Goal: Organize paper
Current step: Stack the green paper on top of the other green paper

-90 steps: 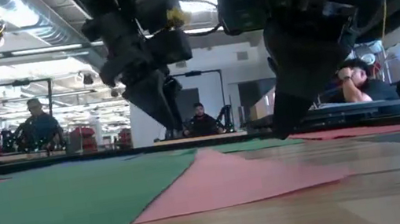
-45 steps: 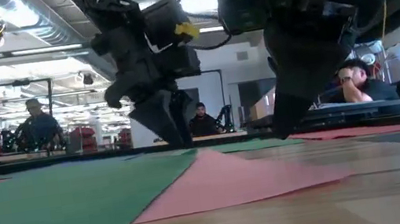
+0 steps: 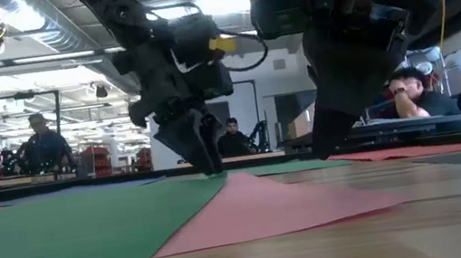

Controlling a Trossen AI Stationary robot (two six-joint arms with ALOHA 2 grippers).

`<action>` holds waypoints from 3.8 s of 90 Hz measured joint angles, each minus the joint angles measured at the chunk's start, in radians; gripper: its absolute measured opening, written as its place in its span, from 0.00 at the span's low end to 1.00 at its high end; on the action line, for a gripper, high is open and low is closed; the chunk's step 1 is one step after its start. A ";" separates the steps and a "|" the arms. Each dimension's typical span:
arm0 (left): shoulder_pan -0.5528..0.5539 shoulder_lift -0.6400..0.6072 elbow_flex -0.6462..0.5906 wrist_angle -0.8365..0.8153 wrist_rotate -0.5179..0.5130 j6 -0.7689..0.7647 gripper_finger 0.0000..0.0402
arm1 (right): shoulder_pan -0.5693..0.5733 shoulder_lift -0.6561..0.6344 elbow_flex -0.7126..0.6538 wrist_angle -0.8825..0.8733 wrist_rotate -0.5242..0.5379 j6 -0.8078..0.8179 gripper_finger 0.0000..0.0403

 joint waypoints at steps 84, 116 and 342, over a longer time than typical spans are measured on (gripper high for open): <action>-0.012 0.011 0.095 -0.131 -0.014 -0.018 0.00 | 0.000 0.000 0.000 -0.006 0.011 -0.010 0.21; 0.052 0.010 0.180 -0.159 -0.131 0.092 0.00 | 0.000 0.000 0.000 -0.007 0.011 -0.008 0.21; 0.365 0.190 0.594 -0.156 -0.133 0.411 0.00 | -0.426 -0.403 -0.333 -0.269 0.189 -0.285 0.00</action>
